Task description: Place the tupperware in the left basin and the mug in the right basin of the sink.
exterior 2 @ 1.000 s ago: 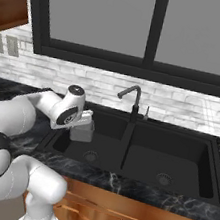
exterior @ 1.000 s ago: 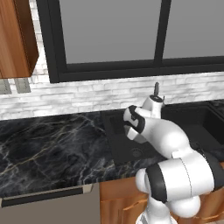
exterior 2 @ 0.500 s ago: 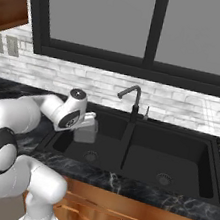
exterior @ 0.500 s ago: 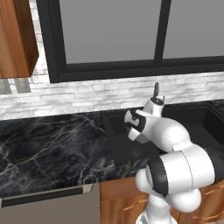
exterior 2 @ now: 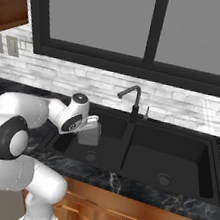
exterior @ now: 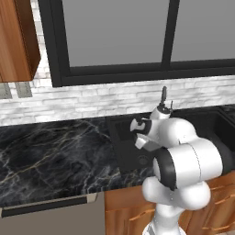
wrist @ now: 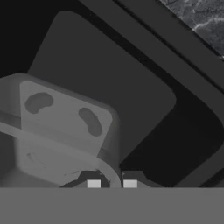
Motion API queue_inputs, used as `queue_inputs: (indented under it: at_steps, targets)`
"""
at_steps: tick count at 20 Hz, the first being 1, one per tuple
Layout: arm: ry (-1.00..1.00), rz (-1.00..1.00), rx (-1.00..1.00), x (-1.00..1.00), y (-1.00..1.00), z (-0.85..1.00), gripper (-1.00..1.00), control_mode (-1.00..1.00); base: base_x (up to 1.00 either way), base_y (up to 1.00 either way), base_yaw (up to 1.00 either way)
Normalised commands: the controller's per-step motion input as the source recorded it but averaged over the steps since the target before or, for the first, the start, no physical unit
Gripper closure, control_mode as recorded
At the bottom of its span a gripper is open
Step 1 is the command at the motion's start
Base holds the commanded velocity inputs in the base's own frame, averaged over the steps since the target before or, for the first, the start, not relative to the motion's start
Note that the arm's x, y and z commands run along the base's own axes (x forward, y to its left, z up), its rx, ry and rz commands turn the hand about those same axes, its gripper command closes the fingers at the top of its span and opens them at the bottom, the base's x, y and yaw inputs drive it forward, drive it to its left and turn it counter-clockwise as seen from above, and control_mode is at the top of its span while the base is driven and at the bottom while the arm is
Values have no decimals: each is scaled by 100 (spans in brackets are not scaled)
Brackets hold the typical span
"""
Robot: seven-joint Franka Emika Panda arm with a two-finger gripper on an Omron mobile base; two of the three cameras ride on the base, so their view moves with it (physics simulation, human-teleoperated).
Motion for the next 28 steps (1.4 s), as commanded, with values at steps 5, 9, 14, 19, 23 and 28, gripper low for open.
queue_inputs:
  at_steps: [5,9,14,19,23,28]
  targets:
    - [14,-8,0,25,-2,-8,100,-100,0,0,0]
    - [17,-7,0,23,-3,-5,100,-100,0,0,0]
    - [13,-5,0,18,-3,-8,100,-100,0,0,0]
    - [2,-2,1,15,0,-12,100,-100,0,0,0]
    - [0,-1,2,15,0,-13,100,-100,0,0,0]
    - [0,0,4,9,9,-20,100,-100,0,0,0]
